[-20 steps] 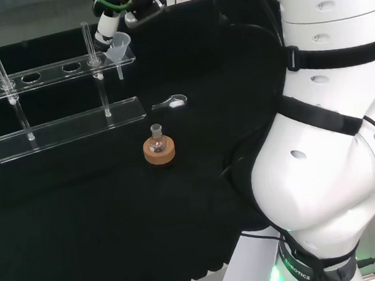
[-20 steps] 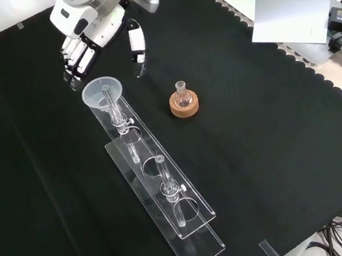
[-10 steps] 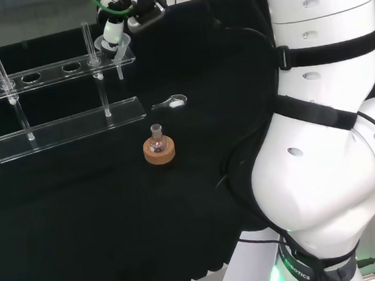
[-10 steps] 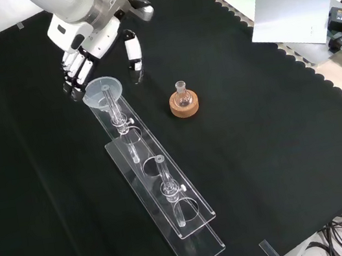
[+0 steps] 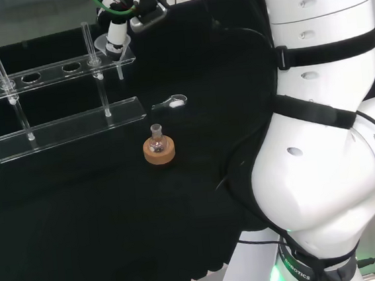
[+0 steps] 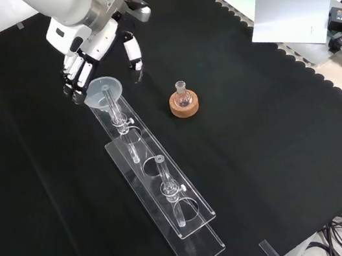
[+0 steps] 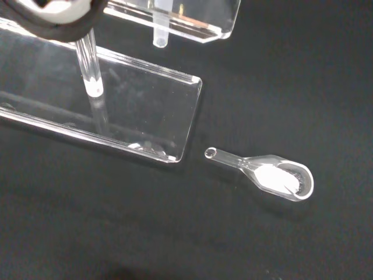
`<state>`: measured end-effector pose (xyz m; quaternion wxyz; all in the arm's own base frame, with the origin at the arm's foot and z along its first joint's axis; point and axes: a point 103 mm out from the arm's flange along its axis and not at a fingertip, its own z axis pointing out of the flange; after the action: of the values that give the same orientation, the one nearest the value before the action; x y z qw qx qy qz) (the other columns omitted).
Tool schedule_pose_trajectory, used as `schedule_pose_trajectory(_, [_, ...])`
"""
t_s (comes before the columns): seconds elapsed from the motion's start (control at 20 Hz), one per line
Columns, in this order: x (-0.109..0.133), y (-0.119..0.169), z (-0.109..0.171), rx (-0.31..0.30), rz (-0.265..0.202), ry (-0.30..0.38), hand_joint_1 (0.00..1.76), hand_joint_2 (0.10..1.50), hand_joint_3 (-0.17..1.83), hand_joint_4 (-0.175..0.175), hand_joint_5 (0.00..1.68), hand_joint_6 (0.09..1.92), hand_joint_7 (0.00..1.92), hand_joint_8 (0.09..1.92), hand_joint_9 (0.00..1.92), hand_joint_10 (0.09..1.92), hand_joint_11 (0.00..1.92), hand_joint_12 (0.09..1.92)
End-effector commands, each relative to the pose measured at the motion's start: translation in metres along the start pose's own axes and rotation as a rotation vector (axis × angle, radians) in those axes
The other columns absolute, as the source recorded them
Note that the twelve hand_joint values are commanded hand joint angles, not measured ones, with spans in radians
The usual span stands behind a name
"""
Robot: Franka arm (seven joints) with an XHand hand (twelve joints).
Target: Pick up the funnel from the transparent funnel stand.
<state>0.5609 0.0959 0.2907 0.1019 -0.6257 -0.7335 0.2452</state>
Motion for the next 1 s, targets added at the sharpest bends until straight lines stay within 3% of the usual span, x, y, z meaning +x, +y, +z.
schedule_pose_trajectory(0.05, [0.000,0.005,-0.001,-0.007,-0.005,-0.014,0.79,0.61,0.46,0.095,0.13,0.09,0.00,0.51,0.17,0.92,0.44,1.49])
schedule_pose_trajectory(1.0, [0.004,0.025,0.006,0.035,-0.002,-0.036,0.77,0.59,0.51,0.079,0.16,0.09,0.01,0.57,0.21,0.90,0.45,1.47])
